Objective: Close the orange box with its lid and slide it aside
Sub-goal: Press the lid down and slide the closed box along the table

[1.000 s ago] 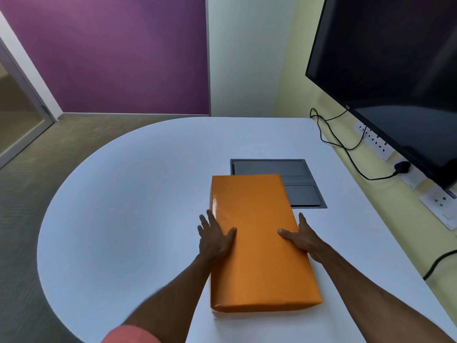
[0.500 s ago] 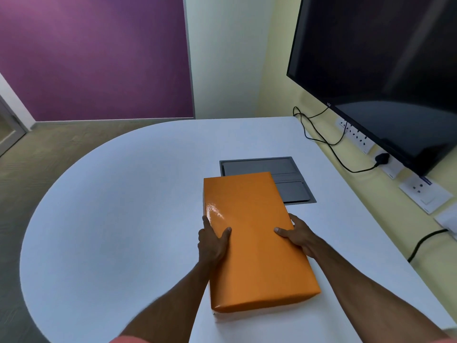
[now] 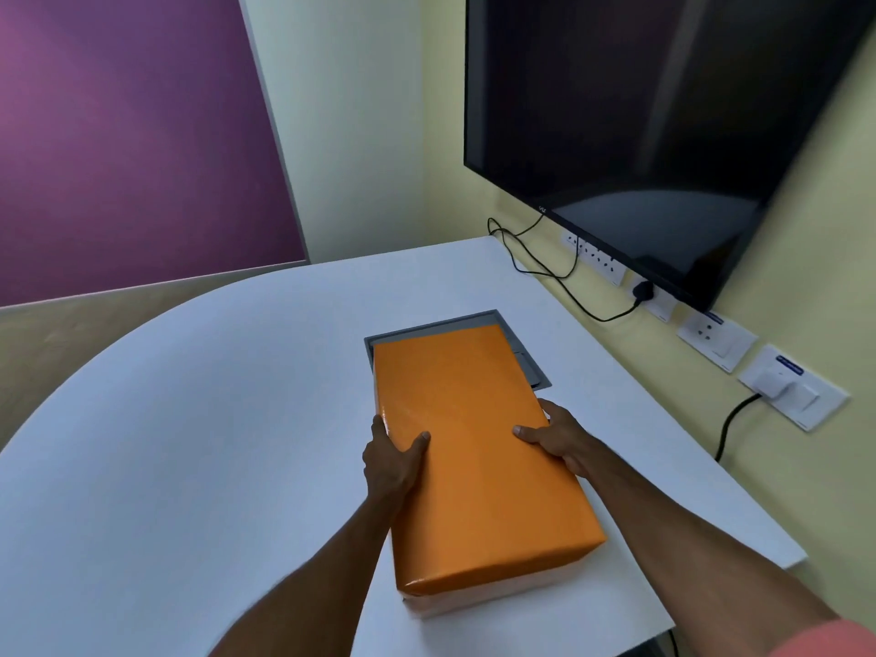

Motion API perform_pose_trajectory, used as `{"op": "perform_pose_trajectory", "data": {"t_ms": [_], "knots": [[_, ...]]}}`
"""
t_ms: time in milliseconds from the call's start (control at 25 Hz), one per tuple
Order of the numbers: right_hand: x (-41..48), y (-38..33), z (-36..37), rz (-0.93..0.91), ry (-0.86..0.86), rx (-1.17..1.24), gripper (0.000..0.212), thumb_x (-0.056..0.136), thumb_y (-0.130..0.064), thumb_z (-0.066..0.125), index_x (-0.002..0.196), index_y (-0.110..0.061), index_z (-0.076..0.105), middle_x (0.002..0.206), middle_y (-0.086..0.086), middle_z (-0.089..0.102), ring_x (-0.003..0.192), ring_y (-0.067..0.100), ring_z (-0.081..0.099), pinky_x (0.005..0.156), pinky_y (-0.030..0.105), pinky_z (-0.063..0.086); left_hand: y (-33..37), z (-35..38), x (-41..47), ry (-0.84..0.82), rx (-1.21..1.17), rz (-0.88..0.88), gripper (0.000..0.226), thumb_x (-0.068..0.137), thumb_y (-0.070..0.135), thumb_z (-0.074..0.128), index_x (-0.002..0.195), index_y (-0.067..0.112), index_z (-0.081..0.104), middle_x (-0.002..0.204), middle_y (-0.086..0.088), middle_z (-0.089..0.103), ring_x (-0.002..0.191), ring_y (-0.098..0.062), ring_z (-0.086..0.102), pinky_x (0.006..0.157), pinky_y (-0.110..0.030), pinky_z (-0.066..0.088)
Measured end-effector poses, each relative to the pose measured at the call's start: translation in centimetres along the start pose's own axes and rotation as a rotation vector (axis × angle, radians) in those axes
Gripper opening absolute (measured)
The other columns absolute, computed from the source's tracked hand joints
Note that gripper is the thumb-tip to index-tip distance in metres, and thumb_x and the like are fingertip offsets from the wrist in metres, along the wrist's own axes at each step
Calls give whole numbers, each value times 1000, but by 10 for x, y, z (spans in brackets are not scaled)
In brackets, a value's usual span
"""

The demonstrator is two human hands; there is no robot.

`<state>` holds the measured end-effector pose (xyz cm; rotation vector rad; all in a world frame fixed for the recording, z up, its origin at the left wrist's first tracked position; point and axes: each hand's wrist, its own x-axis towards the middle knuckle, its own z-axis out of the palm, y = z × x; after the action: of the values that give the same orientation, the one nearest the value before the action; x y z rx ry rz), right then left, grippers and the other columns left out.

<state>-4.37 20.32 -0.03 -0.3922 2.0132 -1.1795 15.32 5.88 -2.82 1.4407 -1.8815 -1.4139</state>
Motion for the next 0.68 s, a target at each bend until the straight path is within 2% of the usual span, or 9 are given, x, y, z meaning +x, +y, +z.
{"op": "perform_pose_trajectory", "data": {"t_ms": [280, 400, 680], "knots": [[22, 10, -62, -27, -9, -1, 70, 85, -18, 73, 145, -13, 37, 143, 16, 49, 125, 36, 53, 105, 51, 45, 36, 56, -5, -11, -12, -11, 87, 83, 42, 71, 152, 15, 25, 148, -14, 47, 132, -38, 48, 110, -53, 40], [34, 22, -109, -50, -47, -2, 67, 85, -15, 72, 144, -13, 40, 144, 15, 49, 125, 34, 53, 103, 47, 47, 53, 100, -19, 0, -32, -34, 88, 83, 42, 71, 152, 16, 24, 147, -15, 47, 132, -38, 48, 110, -54, 40], [42, 57, -201, -18, -98, 1, 66, 85, -13, 72, 143, -13, 41, 140, 14, 51, 121, 35, 56, 101, 51, 48, 78, 188, -60, 29, -52, -80, 87, 81, 41, 73, 150, 14, 27, 145, -15, 49, 130, -38, 50, 108, -54, 42]]}}
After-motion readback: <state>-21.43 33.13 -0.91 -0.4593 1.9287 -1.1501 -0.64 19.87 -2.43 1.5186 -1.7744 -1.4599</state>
